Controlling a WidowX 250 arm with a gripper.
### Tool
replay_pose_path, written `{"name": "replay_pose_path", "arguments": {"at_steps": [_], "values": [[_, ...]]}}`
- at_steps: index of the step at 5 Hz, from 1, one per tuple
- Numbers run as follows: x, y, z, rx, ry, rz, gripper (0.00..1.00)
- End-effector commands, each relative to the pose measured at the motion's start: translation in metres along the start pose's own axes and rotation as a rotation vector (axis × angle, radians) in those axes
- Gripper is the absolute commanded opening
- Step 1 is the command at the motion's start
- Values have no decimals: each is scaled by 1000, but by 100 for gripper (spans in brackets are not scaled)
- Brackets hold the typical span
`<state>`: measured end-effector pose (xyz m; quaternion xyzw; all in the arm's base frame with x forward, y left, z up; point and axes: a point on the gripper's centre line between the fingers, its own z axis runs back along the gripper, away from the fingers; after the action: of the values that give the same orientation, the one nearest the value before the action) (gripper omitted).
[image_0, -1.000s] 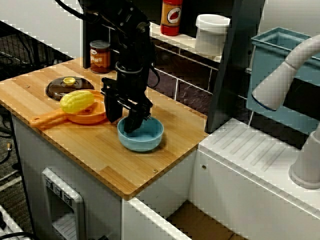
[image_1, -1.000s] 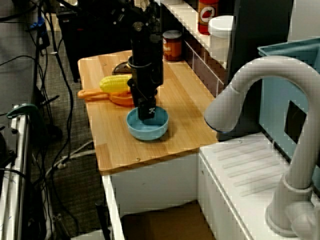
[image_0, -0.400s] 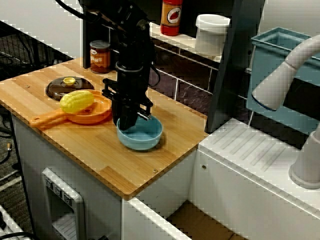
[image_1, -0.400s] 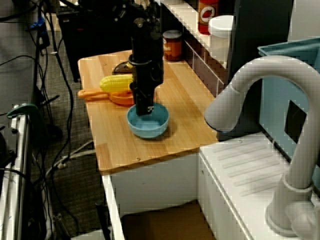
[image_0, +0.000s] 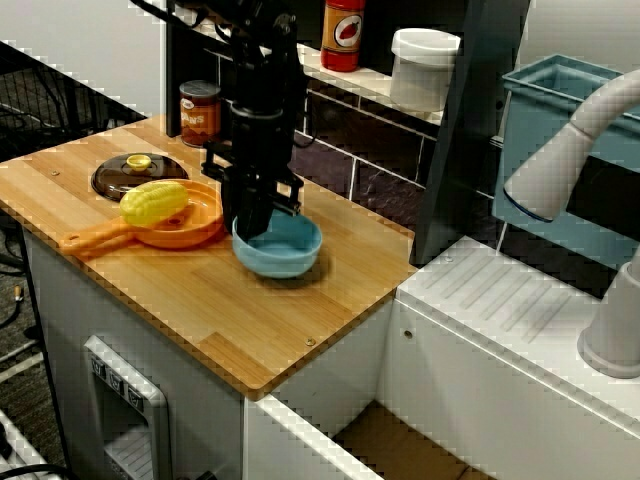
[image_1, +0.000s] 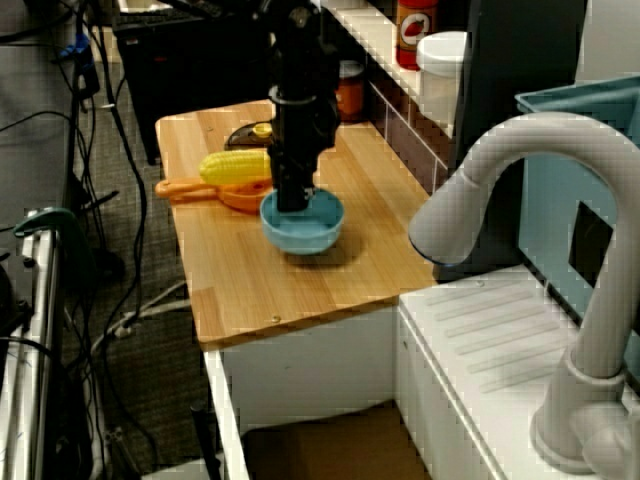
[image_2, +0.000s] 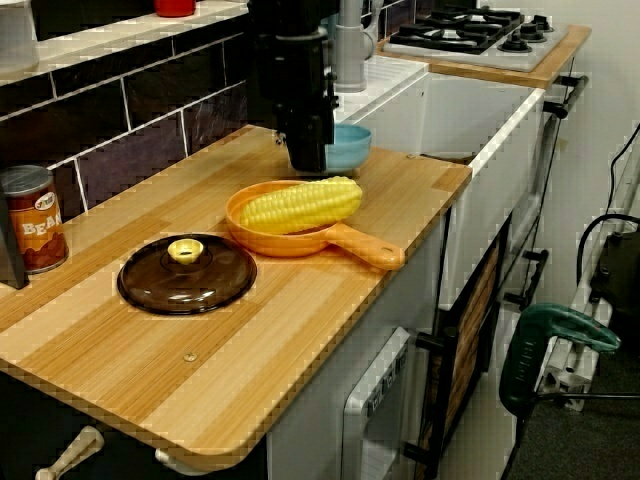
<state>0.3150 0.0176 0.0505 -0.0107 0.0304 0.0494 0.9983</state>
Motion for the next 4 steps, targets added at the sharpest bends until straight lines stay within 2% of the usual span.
{"name": "replay_pose_path", "arguments": {"at_steps": [1, 2, 4], "values": [[-4, 20, 71, -63, -117, -41, 0], [-5, 34, 84, -87, -132, -35, 0], [14, 61, 105, -131, -159, 63, 0]]}}
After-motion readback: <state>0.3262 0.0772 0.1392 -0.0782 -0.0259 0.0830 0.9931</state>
